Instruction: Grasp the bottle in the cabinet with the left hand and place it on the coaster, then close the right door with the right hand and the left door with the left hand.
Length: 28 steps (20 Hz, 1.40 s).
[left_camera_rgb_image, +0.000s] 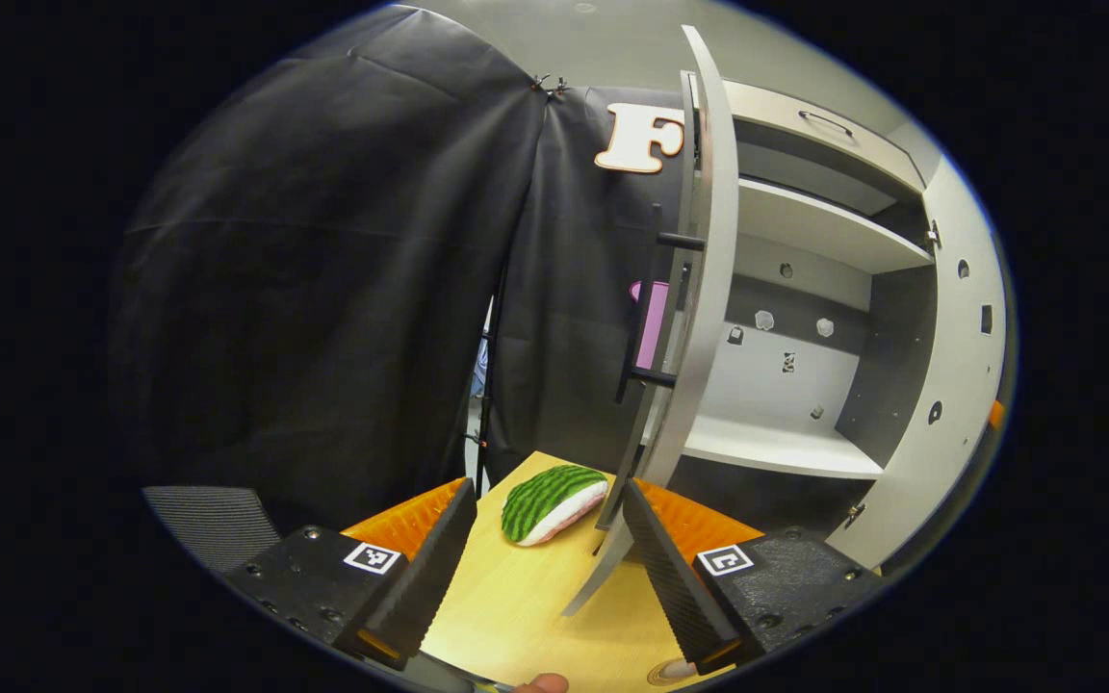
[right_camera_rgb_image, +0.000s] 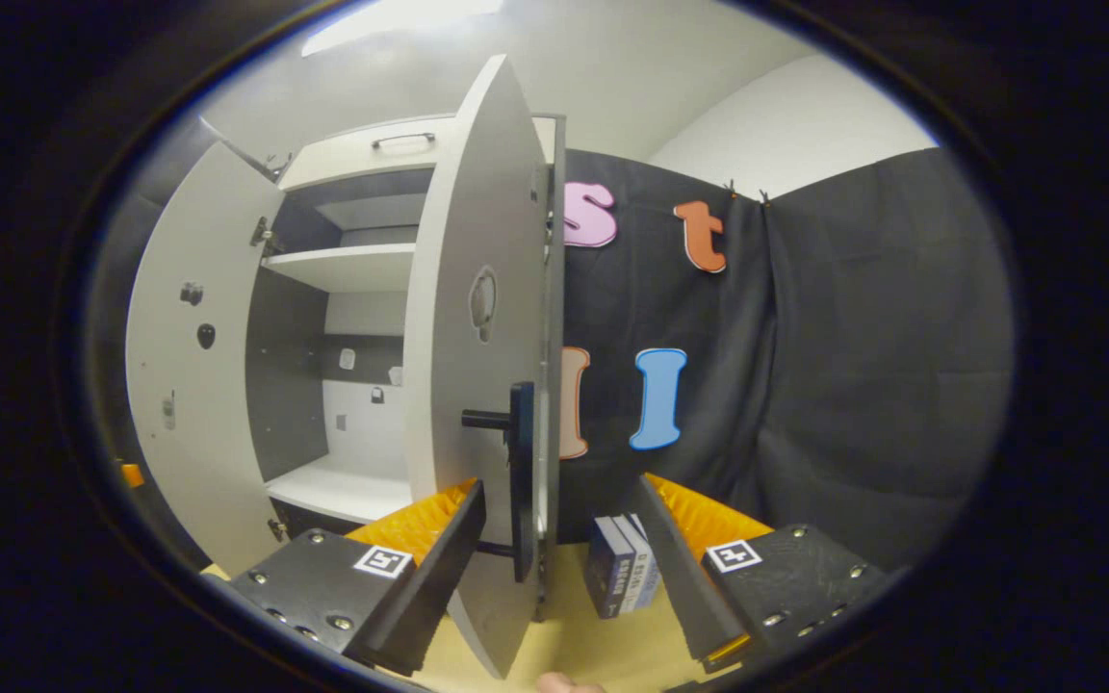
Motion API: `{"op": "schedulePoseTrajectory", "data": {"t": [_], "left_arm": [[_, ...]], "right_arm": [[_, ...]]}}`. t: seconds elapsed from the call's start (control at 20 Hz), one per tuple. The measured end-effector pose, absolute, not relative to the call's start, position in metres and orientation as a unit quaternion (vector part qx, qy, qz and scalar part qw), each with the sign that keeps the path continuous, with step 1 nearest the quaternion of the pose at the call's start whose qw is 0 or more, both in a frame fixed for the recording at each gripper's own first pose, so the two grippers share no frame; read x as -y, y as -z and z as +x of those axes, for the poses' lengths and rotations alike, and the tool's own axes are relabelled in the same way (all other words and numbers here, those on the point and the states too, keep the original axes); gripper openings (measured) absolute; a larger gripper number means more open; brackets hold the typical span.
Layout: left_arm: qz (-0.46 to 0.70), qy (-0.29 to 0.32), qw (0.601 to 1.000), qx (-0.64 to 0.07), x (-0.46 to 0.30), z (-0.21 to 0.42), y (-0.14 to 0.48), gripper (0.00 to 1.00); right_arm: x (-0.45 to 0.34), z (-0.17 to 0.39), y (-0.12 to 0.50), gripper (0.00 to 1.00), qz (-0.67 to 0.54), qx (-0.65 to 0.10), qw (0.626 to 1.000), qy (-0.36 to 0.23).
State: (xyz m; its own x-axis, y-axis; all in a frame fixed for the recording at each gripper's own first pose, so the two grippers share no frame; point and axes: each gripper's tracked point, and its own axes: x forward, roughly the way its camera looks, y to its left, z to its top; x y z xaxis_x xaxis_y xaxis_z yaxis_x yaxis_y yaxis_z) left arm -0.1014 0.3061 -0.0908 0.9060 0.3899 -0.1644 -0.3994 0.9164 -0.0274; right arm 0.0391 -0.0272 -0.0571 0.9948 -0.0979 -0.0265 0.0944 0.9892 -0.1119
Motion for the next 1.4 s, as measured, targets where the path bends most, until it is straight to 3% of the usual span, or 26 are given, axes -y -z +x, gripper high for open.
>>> {"op": "schedulePoseTrajectory", "data": {"t": [0.05, 0.1, 0.15, 0.75, 0.8, 0.9, 1.4], "left_arm": [[-0.032, -0.196, 0.977, -0.079, -0.306, -0.098, 0.092, 0.96], [-0.033, -0.192, 0.978, -0.079, -0.307, -0.095, 0.091, 0.92], [-0.033, -0.188, 0.978, -0.080, -0.308, -0.093, 0.092, 0.96], [-0.023, -0.179, 0.980, -0.084, -0.311, -0.087, 0.095, 0.96], [-0.023, -0.180, 0.980, -0.084, -0.311, -0.087, 0.095, 0.92], [-0.024, -0.180, 0.980, -0.083, -0.311, -0.087, 0.095, 0.96], [-0.024, -0.181, 0.979, -0.092, -0.312, -0.082, 0.099, 0.96]], "right_arm": [[0.020, 0.041, 0.057, 0.95, -0.054, -0.015, 0.997, 0.046], [0.014, 0.043, 0.059, 0.95, -0.053, -0.014, 0.998, 0.043], [0.008, 0.045, 0.061, 0.95, -0.051, -0.014, 0.998, 0.040], [-0.057, 0.059, 0.065, 0.96, -0.018, -0.010, 0.999, -0.037], [-0.059, 0.059, 0.066, 0.96, -0.018, -0.009, 0.999, -0.040], [-0.061, 0.060, 0.068, 0.96, -0.020, -0.011, 0.999, -0.045], [-0.044, 0.059, 0.076, 0.96, -0.024, -0.020, 0.999, -0.040]]}}
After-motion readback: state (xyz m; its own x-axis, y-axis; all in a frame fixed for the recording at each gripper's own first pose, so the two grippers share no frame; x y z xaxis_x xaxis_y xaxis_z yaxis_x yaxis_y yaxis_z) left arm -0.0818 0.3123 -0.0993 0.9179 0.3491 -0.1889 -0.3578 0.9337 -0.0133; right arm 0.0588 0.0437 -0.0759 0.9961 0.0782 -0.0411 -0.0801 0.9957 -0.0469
